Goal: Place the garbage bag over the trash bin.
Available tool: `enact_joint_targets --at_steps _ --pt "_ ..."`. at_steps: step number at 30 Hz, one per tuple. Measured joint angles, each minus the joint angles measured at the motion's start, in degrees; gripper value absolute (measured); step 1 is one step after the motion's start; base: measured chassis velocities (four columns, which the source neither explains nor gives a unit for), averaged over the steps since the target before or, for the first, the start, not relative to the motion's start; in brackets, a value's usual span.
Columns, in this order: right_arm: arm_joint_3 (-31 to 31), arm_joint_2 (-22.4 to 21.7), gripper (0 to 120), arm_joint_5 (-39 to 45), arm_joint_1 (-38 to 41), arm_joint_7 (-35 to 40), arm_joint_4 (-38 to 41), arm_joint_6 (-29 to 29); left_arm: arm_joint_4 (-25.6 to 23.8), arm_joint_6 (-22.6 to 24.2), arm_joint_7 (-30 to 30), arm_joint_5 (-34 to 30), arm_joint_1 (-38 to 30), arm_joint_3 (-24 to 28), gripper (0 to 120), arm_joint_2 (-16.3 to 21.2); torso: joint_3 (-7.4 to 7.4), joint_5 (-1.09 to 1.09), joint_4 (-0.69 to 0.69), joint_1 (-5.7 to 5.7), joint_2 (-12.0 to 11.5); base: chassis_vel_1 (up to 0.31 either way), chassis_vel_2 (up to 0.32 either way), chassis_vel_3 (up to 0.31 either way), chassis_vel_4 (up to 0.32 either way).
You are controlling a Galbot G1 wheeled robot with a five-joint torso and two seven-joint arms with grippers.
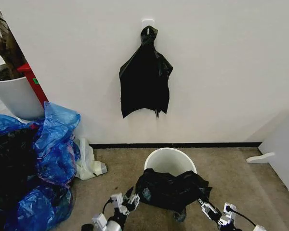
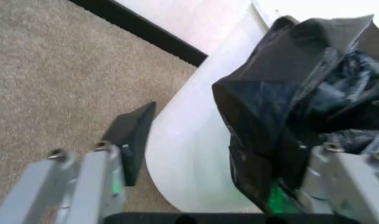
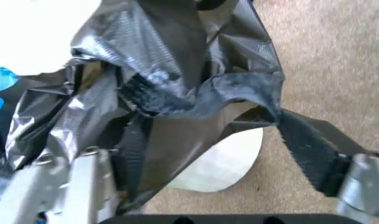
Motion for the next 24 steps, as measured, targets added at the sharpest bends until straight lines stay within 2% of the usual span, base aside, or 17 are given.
enact_joint_targets --at_steps 5,7,9,16,19,20,22,24 --pt "0.8 0.3 94 -1.4 -1.5 0.2 1.9 0.6 -0.2 -0.9 3.7 -0.3 1.0 -0.6 91 1.2 0.0 -0.02 0.0 0.0 0.0 0.0 0.0 0.0 0.0" --pt "0.9 0.3 96 -1.5 -1.7 0.1 2.0 0.7 -0.2 -0.9 4.3 -0.4 1.1 -0.7 93 1.3 0.0 -0.02 0.0 0.0 0.0 0.0 0.0 0.0 0.0" --pt "1.2 0.4 99 -1.7 -2.4 -0.1 2.3 1.0 0.0 -1.0 6.4 -0.8 1.5 -1.0 99 2.2 0.0 -0.01 0.0 0.0 0.0 0.0 0.0 0.0 0.0" --pt "1.7 0.7 100 -3.3 -3.9 -3.0 2.2 2.8 1.8 -1.1 12.6 -1.2 1.4 -3.7 100 3.6 0.0 -0.02 0.0 0.0 0.0 0.0 0.0 0.0 0.0" --pt "1.8 0.9 100 -4.2 -4.4 -4.0 2.3 4.0 2.5 0.0 19.9 -1.3 1.3 -7.4 100 4.1 0.01 0.0 0.0 0.0 0.0 0.0 0.0 0.0 0.0" --pt "1.8 0.9 100 -4.2 -4.4 -4.0 2.3 4.0 2.5 0.0 19.9 -1.3 1.3 -7.4 100 4.1 0.01 0.0 0.0 0.0 0.0 0.0 0.0 0.0 0.0" --pt "1.9 0.9 100 -4.2 -4.8 -4.1 2.7 4.2 2.5 1.3 23.5 -1.6 1.3 -9.6 100 3.9 0.01 0.0 0.0 0.0 0.0 0.0 0.0 0.0 0.0" --pt "2.1 0.9 100 -4.4 -5.0 -4.2 3.2 4.2 2.6 4.2 29.8 -1.7 1.1 -13.3 100 2.6 0.01 0.0 0.0 0.0 0.0 0.0 0.0 0.0 0.0"
